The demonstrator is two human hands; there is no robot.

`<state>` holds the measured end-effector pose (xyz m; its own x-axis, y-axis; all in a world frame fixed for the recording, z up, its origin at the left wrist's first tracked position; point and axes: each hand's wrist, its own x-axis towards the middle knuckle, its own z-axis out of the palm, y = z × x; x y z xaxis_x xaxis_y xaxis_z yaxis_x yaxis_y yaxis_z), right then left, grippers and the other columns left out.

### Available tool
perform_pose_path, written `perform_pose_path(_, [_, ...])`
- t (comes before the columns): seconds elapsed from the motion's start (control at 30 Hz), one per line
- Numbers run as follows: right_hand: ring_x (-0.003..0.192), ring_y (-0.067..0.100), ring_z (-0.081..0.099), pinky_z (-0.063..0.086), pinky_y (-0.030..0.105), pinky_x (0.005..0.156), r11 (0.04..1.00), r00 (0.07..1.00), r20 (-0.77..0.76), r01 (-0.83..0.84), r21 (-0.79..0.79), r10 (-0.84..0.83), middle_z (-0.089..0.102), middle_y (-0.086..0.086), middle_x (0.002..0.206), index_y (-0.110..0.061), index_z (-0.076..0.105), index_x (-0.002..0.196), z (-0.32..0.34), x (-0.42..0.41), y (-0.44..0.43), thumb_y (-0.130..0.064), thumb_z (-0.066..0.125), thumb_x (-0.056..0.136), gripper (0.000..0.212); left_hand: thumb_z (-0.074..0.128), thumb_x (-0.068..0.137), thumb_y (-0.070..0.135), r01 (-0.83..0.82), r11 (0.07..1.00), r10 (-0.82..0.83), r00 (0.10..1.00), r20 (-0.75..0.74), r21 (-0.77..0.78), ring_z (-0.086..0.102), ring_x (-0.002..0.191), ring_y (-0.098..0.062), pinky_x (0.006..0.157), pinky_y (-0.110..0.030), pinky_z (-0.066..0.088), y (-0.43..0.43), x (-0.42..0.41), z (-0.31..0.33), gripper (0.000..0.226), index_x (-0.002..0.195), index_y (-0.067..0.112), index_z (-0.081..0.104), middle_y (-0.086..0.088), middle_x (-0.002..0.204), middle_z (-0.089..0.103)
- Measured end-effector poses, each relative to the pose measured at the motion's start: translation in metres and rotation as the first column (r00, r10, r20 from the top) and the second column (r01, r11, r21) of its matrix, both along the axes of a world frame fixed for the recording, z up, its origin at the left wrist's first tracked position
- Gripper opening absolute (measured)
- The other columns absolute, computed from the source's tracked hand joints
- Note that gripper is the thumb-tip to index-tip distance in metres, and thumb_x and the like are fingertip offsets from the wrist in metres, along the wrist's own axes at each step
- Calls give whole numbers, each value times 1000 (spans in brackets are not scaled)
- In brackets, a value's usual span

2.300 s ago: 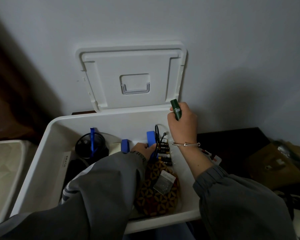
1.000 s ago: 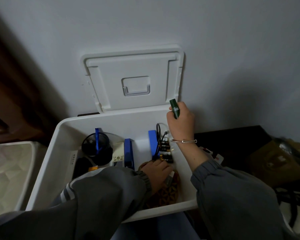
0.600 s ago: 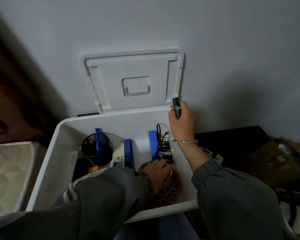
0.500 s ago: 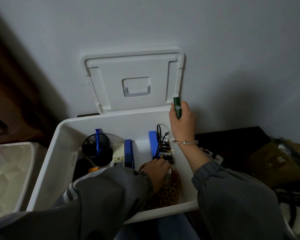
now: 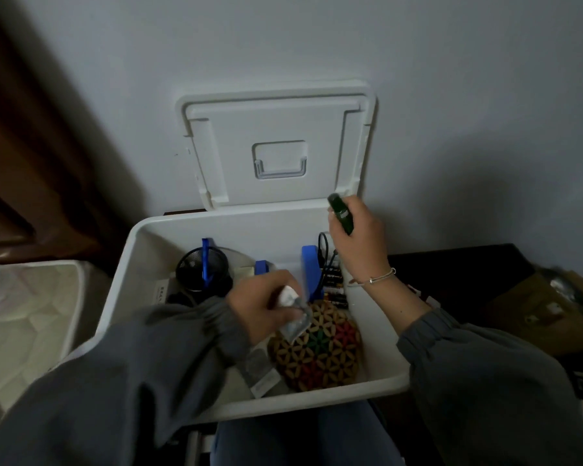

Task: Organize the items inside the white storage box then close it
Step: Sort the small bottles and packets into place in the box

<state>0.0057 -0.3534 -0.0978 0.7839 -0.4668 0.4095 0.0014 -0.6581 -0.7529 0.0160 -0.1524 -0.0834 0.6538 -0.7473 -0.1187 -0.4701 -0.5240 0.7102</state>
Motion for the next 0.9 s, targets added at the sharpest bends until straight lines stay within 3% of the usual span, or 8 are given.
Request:
perform_pose_path(0.1, [72, 12, 51, 39, 15, 63, 951, 935, -187, -310, -11, 303, 56, 1, 81, -9, 58, 88, -2, -18, 27, -12, 61, 87, 4, 73, 79, 18, -156, 986, 147, 982, -119, -67, 61, 68, -3, 63, -17, 50, 59, -2, 14, 17, 83, 25, 58, 5, 75, 64])
perform_pose_path(0.23, [67, 3, 54, 48, 27, 64, 793, 647, -549, -608, 47, 529, 59, -6, 74, -18, 59, 76, -17, -42, 67, -30, 66, 82, 15, 70, 81, 7, -307, 948, 273, 918, -288, -80, 57, 57, -6, 54, -30, 47, 115, -11, 0, 17, 82, 18, 57, 2, 67, 63])
perform_pose_path(0.33, [75, 15, 61, 51, 33, 68, 698, 468, -751, -716, -14, 465, 66, 3, 82, -13, 64, 81, -31, -45, 90, -40, 66, 80, 27, 67, 83, 6, -415, 908, 382, 874, -300, -55, 54, 50, -9, 46, -23, 46, 135, -15, -16, 17, 82, 16, 54, 0, 65, 59])
perform_pose_path(0.43, [82, 23, 64, 51, 29, 68, 699, 434, -833, -711, -82, 343, 68, 7, 88, -13, 65, 85, -46, -39, 105, -38, 66, 79, 25, 63, 86, 9, -496, 867, 445, 819, -362, -57, 60, 45, -16, 37, -24, 44, 136, -16, -22, 16, 84, 20, 52, -1, 60, 62])
perform_pose_path(0.53, [87, 27, 64, 48, 29, 68, 700, 401, -894, -696, -157, 199, 66, 11, 97, -9, 64, 94, -64, -32, 120, -33, 65, 82, 27, 60, 89, 9, -540, 837, 473, 794, -382, -84, 59, 38, -12, 31, -21, 42, 130, -18, -21, 16, 84, 21, 51, 0, 58, 63])
perform_pose_path(0.7, [99, 30, 63, 49, 33, 75, 690, 361, -930, -692, -214, 74, 64, 15, 110, -4, 61, 107, -85, -25, 131, -14, 61, 84, 24, 54, 92, 8, -539, 840, 471, 781, -411, -63, 65, 50, -11, 39, -23, 47, 129, -16, -15, 15, 91, 22, 50, -6, 81, 64])
perform_pose_path(0.9, [98, 27, 64, 50, 31, 75, 757, 287, -956, -637, -141, 63, 65, 14, 109, -4, 61, 107, -86, -24, 130, -12, 64, 82, 26, 54, 91, 4, -577, 813, 474, 735, -484, -79, 67, 55, -13, 52, -32, 52, 127, -18, -13, 19, 91, 22, 48, -7, 86, 67])
